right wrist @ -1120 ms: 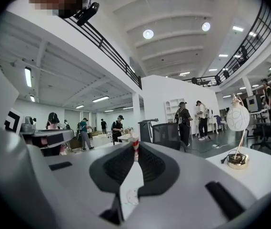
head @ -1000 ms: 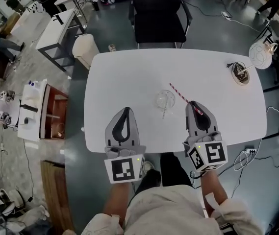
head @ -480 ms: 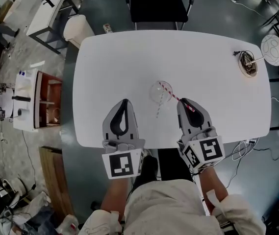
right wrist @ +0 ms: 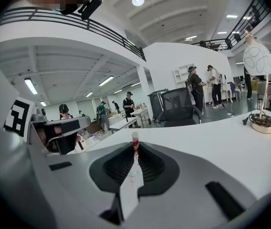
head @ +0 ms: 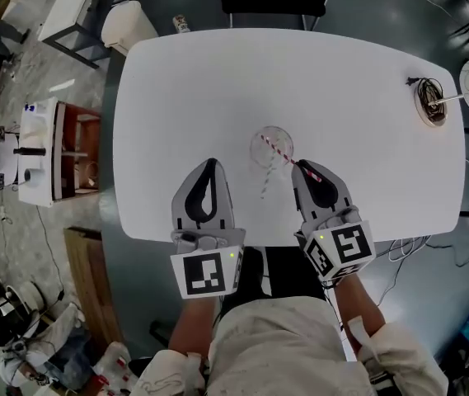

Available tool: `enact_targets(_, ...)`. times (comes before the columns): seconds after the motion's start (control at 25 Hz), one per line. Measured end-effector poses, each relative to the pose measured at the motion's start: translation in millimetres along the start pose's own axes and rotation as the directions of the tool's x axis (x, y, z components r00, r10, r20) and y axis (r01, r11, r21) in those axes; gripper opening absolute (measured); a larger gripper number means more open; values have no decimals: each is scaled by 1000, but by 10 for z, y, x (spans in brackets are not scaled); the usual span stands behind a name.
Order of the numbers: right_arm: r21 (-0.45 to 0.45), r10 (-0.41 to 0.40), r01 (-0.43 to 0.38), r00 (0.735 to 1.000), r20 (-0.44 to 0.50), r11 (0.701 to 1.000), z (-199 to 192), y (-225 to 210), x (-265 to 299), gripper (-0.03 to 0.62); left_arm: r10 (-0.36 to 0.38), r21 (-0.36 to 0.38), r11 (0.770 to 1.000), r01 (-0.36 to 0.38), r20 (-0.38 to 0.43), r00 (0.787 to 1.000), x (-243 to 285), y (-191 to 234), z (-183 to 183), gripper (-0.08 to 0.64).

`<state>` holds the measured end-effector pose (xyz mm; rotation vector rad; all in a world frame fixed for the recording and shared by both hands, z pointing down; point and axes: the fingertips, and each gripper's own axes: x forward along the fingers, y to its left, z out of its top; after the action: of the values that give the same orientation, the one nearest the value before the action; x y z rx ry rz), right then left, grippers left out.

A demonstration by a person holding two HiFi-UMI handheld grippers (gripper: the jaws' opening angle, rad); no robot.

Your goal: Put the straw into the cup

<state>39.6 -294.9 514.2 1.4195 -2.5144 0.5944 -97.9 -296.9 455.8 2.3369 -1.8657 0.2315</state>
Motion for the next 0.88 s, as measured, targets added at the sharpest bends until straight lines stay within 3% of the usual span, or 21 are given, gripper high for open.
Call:
enact_targets(0.36,19,31,-30,998,-60,999,-214,-23,168,23,23,-11,1000,-23,-52,998,60,37,-188,2)
enact_targets(0.88,35,29,-26,997,-72,999,-401,-90,223,23,9,-10,1000,-10,-84,996,85,-8,-377,2)
